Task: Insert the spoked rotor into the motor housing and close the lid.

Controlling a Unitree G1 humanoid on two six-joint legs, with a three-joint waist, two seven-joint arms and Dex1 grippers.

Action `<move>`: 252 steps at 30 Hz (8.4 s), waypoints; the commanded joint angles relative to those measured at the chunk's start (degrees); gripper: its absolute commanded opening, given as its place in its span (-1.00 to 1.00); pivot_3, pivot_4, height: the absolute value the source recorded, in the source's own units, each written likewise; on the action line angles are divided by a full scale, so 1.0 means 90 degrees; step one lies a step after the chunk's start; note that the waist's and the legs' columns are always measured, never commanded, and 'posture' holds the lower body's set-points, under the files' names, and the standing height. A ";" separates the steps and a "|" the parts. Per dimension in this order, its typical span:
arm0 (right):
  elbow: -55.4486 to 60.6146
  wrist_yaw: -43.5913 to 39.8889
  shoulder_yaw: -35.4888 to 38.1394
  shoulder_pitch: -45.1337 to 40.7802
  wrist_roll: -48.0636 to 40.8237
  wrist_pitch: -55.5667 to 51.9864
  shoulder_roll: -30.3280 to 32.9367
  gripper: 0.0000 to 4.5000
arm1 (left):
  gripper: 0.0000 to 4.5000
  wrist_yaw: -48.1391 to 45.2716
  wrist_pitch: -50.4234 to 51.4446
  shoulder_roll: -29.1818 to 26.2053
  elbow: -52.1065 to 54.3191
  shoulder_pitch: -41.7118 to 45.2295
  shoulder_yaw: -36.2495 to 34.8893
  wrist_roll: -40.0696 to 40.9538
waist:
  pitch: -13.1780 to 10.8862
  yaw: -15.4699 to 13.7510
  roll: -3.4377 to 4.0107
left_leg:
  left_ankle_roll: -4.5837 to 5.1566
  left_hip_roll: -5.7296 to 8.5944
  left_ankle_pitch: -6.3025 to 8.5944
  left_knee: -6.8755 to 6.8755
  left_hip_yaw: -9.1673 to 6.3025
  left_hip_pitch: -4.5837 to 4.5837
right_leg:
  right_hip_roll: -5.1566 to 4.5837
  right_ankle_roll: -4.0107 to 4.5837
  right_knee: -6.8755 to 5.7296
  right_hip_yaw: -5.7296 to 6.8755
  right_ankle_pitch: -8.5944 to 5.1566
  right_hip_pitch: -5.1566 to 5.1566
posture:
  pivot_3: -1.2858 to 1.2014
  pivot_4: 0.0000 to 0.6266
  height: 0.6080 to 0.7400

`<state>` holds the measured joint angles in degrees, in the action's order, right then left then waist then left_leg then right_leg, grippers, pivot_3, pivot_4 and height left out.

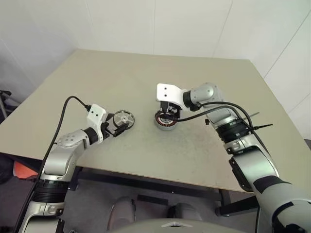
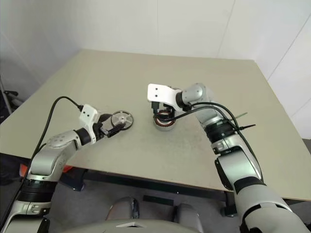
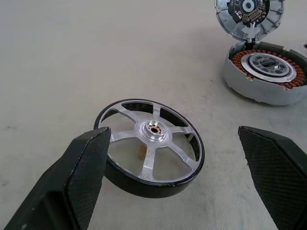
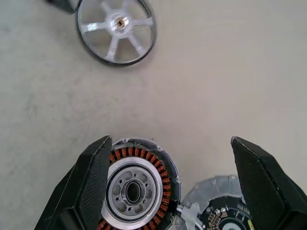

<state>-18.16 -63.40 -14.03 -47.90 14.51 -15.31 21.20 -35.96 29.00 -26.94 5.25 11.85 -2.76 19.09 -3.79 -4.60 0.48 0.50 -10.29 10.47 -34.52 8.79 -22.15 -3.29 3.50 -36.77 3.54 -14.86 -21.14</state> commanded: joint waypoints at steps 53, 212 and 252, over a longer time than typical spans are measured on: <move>0.1726 0.3140 0.0433 0.1776 -0.1681 -0.2435 -0.0461 -0.98 | 1.00 -0.0120 0.0085 0.0130 0.0053 0.0482 0.0093 0.0139 | -0.0002 -0.0104 0.0006 | -0.0057 0.0009 -0.0034 0.0049 0.0000 0.0046 | 0.0000 -0.0005 0.0010 -0.0006 -0.0003 0.0021 | 0.03 -1.00 1.00; 0.2421 0.3128 0.0991 0.1176 -0.2166 -0.2372 0.0925 -1.00 | -0.82 0.2040 0.3236 0.2106 -0.1916 0.2082 -0.2271 0.2798 | -0.0006 -0.0156 0.0001 | -0.0056 0.0018 -0.0034 0.0055 -0.0002 0.0022 | -0.0001 -0.0010 0.0039 -0.0006 -0.0002 0.0015 | 0.03 -1.00 1.00; 0.4341 0.2495 0.0669 0.2825 -0.2002 -0.2981 0.2448 -1.00 | -0.82 0.0647 0.2454 0.3396 -0.6601 0.4523 -0.1780 0.2241 | -0.0010 -0.0361 -0.0003 | -0.0007 0.0038 -0.0007 0.0059 -0.0004 0.0017 | -0.0017 -0.0051 0.0119 -0.0005 0.0020 0.0053 | 0.03 -1.00 1.00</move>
<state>18.43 -41.36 -9.77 -21.94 -3.69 -41.99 42.53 -29.83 51.86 3.72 -53.64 51.18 -18.77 40.06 -3.88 -7.85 0.46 0.44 -9.94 10.40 -33.99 8.76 -21.97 -3.45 3.05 -35.70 3.50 -14.68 -20.64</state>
